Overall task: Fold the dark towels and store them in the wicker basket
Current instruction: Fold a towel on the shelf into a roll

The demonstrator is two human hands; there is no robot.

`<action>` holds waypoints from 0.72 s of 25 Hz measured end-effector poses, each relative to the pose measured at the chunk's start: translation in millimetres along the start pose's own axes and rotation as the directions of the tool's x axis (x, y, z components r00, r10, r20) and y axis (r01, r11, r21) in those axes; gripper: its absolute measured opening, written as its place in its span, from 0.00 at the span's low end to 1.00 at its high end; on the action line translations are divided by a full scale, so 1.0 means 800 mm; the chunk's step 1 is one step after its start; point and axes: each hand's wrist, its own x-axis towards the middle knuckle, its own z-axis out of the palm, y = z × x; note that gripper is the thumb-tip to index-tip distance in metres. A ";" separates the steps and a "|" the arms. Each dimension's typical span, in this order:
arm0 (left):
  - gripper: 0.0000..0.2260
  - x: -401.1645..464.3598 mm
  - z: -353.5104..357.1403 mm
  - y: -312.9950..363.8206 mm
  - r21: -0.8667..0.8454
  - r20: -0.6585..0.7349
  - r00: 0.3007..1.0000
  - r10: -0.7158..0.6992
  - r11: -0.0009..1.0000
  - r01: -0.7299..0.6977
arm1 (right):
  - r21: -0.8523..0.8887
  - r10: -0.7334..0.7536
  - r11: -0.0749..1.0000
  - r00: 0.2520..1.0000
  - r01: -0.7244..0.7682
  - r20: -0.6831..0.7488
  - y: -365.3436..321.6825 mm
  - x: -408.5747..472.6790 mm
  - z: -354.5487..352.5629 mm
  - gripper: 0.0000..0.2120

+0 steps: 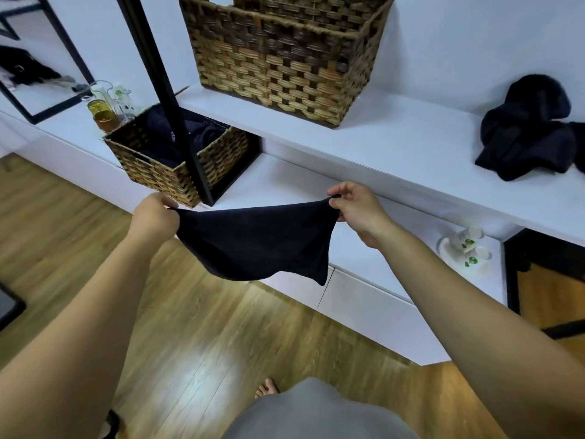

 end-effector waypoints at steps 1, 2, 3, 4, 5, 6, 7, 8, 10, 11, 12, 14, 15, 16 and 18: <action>0.13 -0.003 0.002 0.007 -0.198 0.040 0.997 -0.068 0.977 0.075 | 0.001 0.001 1.000 1.000 -0.001 -0.007 0.001 -0.004 -0.010 0.09; 0.14 -0.008 0.004 0.014 -0.361 0.078 0.988 -0.134 0.920 0.154 | 0.016 0.005 1.000 1.000 -0.005 -0.007 0.001 -0.008 -0.021 0.09; 0.15 -0.013 0.006 0.019 -0.445 0.101 0.980 -0.173 0.873 0.200 | 0.046 0.010 0.999 1.000 -0.010 -0.002 0.002 -0.011 -0.033 0.09; 0.16 -0.021 0.009 0.023 -0.465 0.104 0.977 -0.188 0.859 0.214 | 0.078 0.014 0.997 1.000 -0.015 0.005 0.003 -0.015 -0.044 0.10; 0.16 -0.030 0.014 0.027 -0.457 0.098 0.979 -0.181 0.866 0.205 | 0.099 0.011 0.995 1.000 -0.013 0.013 0.005 -0.017 -0.054 0.10; 0.16 -0.041 0.018 0.030 -0.426 0.095 0.981 -0.171 0.883 0.196 | 0.103 -0.001 0.995 1.000 -0.001 0.020 0.006 -0.019 -0.061 0.11; 0.18 -0.050 0.023 0.031 -0.405 0.102 0.980 -0.171 0.893 0.198 | 0.098 -0.018 0.995 0.999 0.015 0.030 0.007 -0.021 -0.065 0.11; 0.18 -0.058 0.027 0.030 -0.381 0.129 0.974 -0.184 0.898 0.220 | 0.090 -0.033 0.995 0.999 0.030 0.038 0.007 -0.022 -0.067 0.12; 0.18 -0.075 0.032 0.027 -0.356 0.199 0.956 -0.216 0.893 0.276 | 0.051 -0.065 0.997 0.996 0.062 0.055 0.009 -0.029 -0.072 0.12; 0.16 -0.082 0.033 0.024 -0.351 0.218 0.948 -0.232 0.887 0.299 | 0.004 -0.082 0.997 0.994 0.082 0.072 0.010 -0.033 -0.074 0.13; 0.15 -0.089 0.033 0.022 -0.336 0.236 0.942 -0.240 0.889 0.311 | -0.067 -0.096 0.992 0.991 0.102 0.096 0.012 -0.036 -0.079 0.14; 0.17 -0.101 0.035 0.019 -0.278 0.229 0.949 -0.216 0.920 0.277 | -0.269 -0.137 0.947 0.979 0.175 0.154 0.018 -0.043 -0.090 0.18; 0.18 -0.107 0.037 0.019 -0.235 0.207 0.959 -0.193 0.942 0.240 | -0.377 -0.171 0.897 0.968 0.230 0.184 0.021 -0.045 -0.095 0.20; 0.19 -0.114 0.039 0.020 -0.183 0.177 0.969 -0.171 0.962 0.203 | -0.469 -0.201 0.838 0.957 0.280 0.211 0.026 -0.047 -0.099 0.21; 0.18 -0.129 0.047 0.021 -0.093 0.083 0.991 -0.107 0.989 0.114 | -0.590 -0.242 0.730 0.938 0.345 0.249 0.037 -0.051 -0.108 0.20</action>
